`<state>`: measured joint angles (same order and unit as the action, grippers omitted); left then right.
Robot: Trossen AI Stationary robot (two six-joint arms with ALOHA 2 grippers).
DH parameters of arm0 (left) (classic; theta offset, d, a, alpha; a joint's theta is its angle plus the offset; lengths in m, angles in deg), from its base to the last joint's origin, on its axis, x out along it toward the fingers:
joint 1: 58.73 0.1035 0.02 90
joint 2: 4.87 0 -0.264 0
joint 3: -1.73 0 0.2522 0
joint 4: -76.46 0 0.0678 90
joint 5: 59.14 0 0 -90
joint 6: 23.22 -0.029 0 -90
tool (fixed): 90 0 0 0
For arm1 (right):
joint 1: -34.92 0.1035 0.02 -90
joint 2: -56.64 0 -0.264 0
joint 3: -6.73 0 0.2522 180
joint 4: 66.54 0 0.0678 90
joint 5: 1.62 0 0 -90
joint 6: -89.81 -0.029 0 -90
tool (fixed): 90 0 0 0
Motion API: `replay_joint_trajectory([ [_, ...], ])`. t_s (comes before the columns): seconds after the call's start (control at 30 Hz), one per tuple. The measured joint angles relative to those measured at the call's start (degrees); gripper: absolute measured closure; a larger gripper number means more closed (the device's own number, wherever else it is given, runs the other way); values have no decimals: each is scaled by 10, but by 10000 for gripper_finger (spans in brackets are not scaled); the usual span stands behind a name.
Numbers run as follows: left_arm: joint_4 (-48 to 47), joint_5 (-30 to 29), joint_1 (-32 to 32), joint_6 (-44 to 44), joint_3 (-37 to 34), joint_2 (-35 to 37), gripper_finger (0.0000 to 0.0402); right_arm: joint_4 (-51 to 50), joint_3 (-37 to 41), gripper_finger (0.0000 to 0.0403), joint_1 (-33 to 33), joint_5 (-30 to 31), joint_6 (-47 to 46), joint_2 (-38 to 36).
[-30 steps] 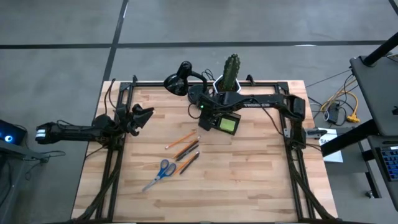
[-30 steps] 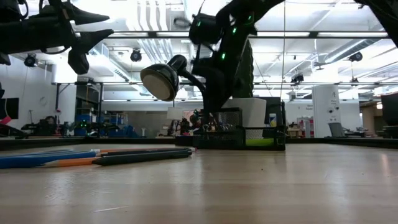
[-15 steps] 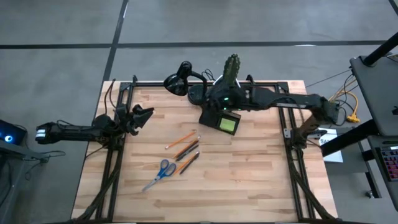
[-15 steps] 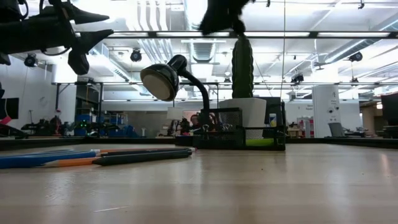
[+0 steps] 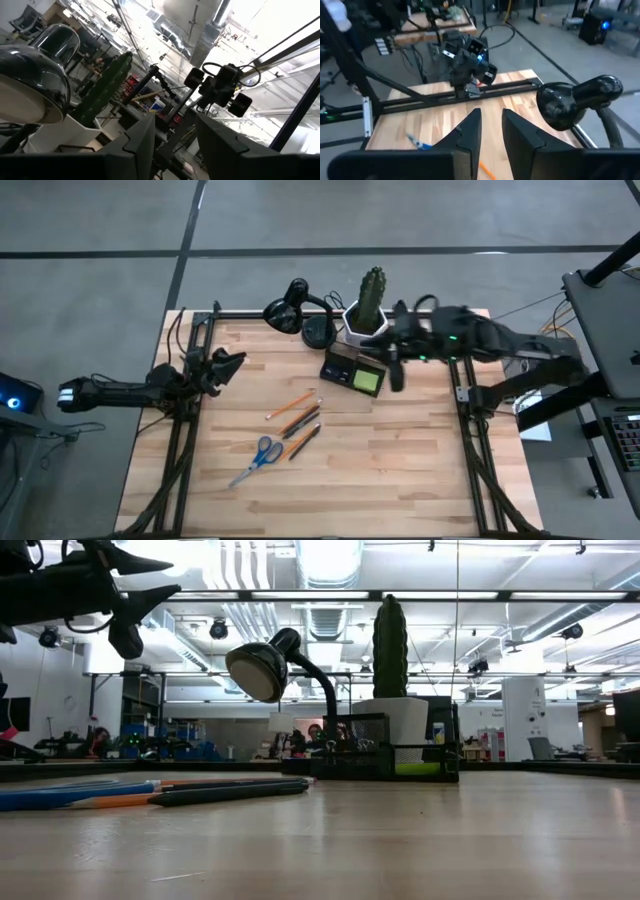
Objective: Pick and place office supplies into organizer
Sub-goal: Put the blue scissors into the black desk organizer
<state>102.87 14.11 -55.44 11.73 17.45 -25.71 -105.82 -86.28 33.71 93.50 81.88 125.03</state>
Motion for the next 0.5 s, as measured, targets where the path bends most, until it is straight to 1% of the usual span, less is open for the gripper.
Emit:
replay_joint_trajectory([
  [0.17, 1, -7, 0, -23, 0, 0, 274, 114, 148, 348, -1, 13, 28, -116],
  [0.3, 6, -38, 0, -23, 0, 0, 274, 208, 269, 350, -2, 24, 43, -195],
  [0.5, 33, -84, 0, -23, 0, 0, 274, 314, 421, 350, -2, 25, 38, -297],
])
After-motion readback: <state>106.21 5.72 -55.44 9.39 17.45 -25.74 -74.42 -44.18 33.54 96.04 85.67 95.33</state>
